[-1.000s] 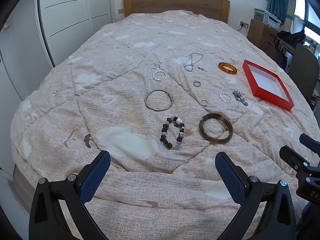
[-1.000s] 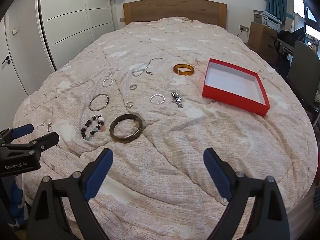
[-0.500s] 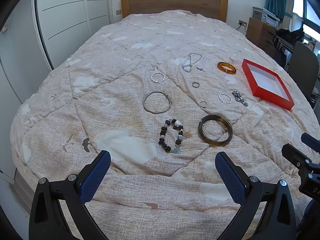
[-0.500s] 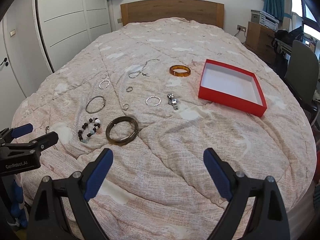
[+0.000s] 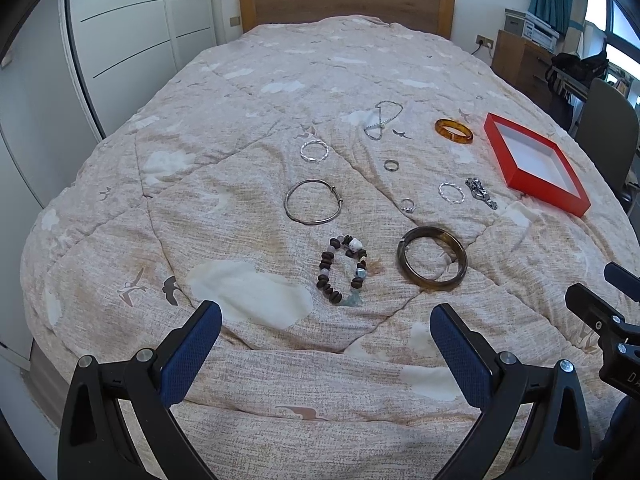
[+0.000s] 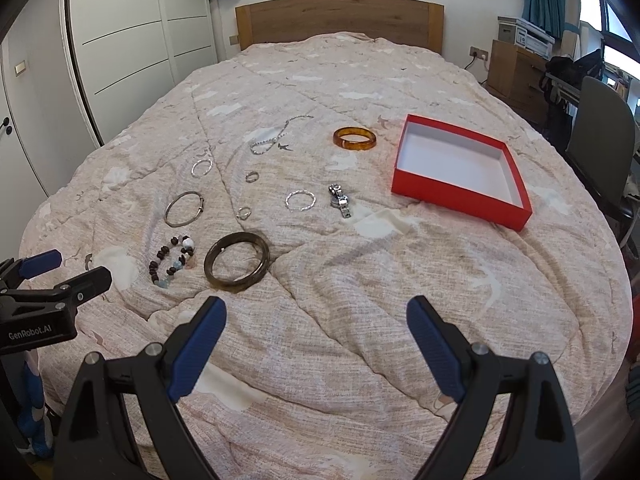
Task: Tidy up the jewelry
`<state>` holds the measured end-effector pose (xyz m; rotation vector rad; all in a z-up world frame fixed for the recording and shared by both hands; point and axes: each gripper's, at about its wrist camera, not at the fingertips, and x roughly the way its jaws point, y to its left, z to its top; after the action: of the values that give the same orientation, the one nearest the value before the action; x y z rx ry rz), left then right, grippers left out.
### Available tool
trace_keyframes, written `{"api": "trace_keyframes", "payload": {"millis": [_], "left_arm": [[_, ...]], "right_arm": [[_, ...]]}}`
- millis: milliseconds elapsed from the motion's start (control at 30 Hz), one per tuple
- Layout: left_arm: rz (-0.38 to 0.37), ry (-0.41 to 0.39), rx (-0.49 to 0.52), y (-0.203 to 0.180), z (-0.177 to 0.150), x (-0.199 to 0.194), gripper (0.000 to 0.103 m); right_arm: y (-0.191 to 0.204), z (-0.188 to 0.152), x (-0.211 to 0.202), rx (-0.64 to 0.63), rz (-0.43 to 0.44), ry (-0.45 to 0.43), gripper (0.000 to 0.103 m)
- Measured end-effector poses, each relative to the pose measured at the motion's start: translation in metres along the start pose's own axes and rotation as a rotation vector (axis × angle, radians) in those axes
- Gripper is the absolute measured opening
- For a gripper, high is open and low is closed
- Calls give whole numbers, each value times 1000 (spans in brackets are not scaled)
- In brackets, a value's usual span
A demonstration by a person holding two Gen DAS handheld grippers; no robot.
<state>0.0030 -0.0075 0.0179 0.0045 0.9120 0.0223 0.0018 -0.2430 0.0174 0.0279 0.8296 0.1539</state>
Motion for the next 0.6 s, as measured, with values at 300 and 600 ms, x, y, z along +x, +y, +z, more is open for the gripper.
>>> {"api": "trace_keyframes", "payload": {"millis": [300,600], "left_arm": [[2,-7,5,0,2,1,103],[9,2,17,0,1,3,102]], "right_arm": [[-2,3,0,31,-4,-4,92],[-1,2,2,29,6,3,92]]}}
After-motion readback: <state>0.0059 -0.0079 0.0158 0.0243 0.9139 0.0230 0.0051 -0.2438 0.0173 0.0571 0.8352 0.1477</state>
